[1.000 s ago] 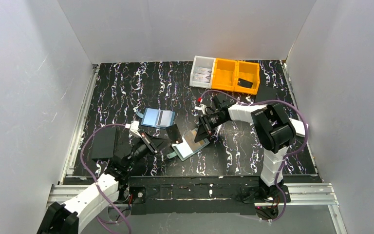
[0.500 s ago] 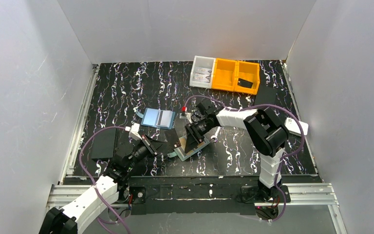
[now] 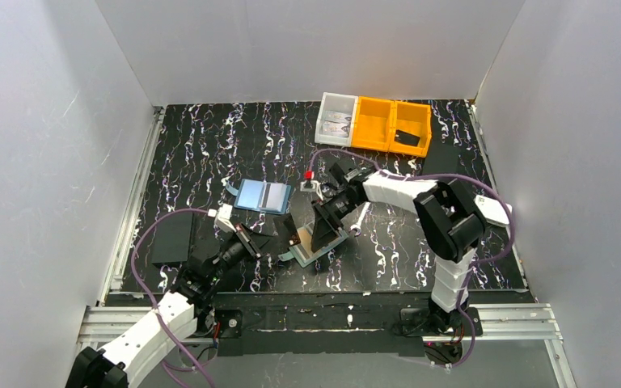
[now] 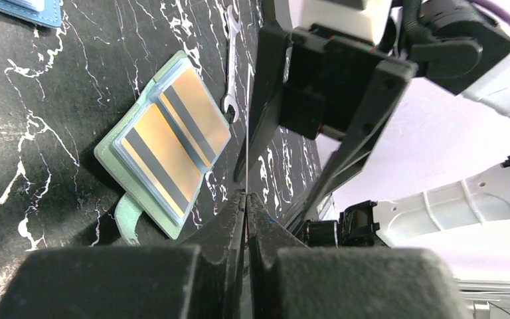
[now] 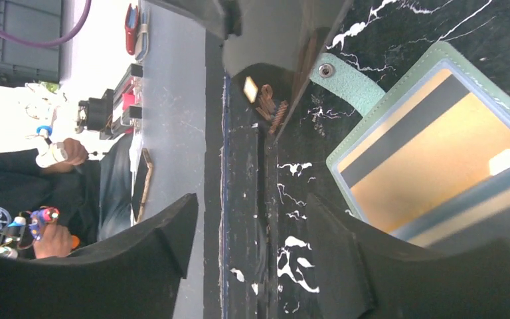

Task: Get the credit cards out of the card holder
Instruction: Place the credit card in the storage box.

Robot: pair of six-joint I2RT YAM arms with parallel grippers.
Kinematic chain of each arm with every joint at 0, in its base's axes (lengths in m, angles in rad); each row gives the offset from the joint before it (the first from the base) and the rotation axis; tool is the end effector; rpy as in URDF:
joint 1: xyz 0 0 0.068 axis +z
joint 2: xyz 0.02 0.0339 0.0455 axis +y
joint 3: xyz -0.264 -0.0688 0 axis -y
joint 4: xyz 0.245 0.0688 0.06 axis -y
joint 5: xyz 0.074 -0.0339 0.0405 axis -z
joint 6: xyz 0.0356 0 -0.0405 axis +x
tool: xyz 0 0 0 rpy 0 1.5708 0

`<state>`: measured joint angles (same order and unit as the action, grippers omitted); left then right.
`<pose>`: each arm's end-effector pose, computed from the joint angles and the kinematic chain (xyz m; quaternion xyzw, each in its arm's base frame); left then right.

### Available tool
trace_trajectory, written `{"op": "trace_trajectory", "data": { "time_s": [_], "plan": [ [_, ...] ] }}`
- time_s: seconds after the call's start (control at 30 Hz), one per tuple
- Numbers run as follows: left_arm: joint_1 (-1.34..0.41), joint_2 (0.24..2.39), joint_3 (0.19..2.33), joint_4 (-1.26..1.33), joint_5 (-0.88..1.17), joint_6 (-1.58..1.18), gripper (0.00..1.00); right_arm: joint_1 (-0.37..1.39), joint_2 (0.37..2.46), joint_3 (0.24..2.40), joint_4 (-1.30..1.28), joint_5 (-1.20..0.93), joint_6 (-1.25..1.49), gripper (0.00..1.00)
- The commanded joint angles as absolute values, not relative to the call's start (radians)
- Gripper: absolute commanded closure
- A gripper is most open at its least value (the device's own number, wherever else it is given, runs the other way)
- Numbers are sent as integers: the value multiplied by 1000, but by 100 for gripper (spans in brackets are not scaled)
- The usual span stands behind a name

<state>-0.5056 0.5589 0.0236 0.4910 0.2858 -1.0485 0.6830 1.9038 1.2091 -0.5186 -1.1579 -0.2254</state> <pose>0.1225 -0.0793 0.1753 -0.0969 0.7154 -0.5531 0.4157 0.2616 0.2549 0.1696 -0.4488 0.6975 0.5581 0.0228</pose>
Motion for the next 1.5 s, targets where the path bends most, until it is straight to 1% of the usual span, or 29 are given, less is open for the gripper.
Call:
{"op": "trace_trajectory", "data": {
  "time_s": [0.0, 0.1, 0.37, 0.5, 0.77, 0.9, 0.97, 1.03, 1.1, 1.17, 1.2, 1.23, 1.27, 1.37, 1.43, 1.47],
  "plan": [
    [-500, 591, 92, 494, 342, -994, 100, 624, 1815, 1221, -611, -1214, -371, 27],
    [-500, 620, 109, 514, 366, -992, 100, 598, 1811, 1210, -557, -1238, -312, 24],
    [-514, 775, 125, 692, 431, -1019, 100, 592, 1755, 1080, -112, -1224, 93, 20],
    [-535, 845, 145, 756, 432, -1024, 100, 592, 1756, 1054, -35, -1214, 173, 21],
    [-568, 920, 163, 835, 431, -1033, 100, 592, 1778, 993, 206, -1239, 408, 24],
    [-586, 955, 165, 860, 436, -1029, 100, 591, 1758, 974, 291, -1254, 475, 28],
    [-591, 968, 164, 875, 440, -1030, 100, 588, 1749, 968, 319, -1259, 500, 35],
    [-592, 976, 163, 887, 440, -1031, 100, 585, 1748, 965, 327, -1264, 513, 45],
    [-593, 981, 160, 899, 440, -1031, 100, 582, 1752, 963, 339, -1272, 527, 62],
    [-593, 990, 159, 910, 442, -1033, 100, 583, 1753, 955, 368, -1276, 556, 85],
    [-593, 994, 158, 917, 442, -1036, 100, 583, 1750, 951, 389, -1281, 573, 92],
    [-592, 996, 156, 924, 438, -1042, 97, 583, 1745, 946, 408, -1284, 591, 97],
    [-592, 996, 151, 930, 429, -1050, 88, 583, 1738, 942, 419, -1287, 602, 99],
    [-593, 969, 114, 956, 376, -1085, 48, 566, 1705, 937, 423, -1293, 610, 99],
    [-593, 934, 74, 997, 326, -1110, 20, 539, 1683, 929, 424, -1294, 616, 99],
    [-592, 916, 56, 1009, 306, -1120, 8, 529, 1674, 924, 425, -1291, 621, 99]
  ]
}}
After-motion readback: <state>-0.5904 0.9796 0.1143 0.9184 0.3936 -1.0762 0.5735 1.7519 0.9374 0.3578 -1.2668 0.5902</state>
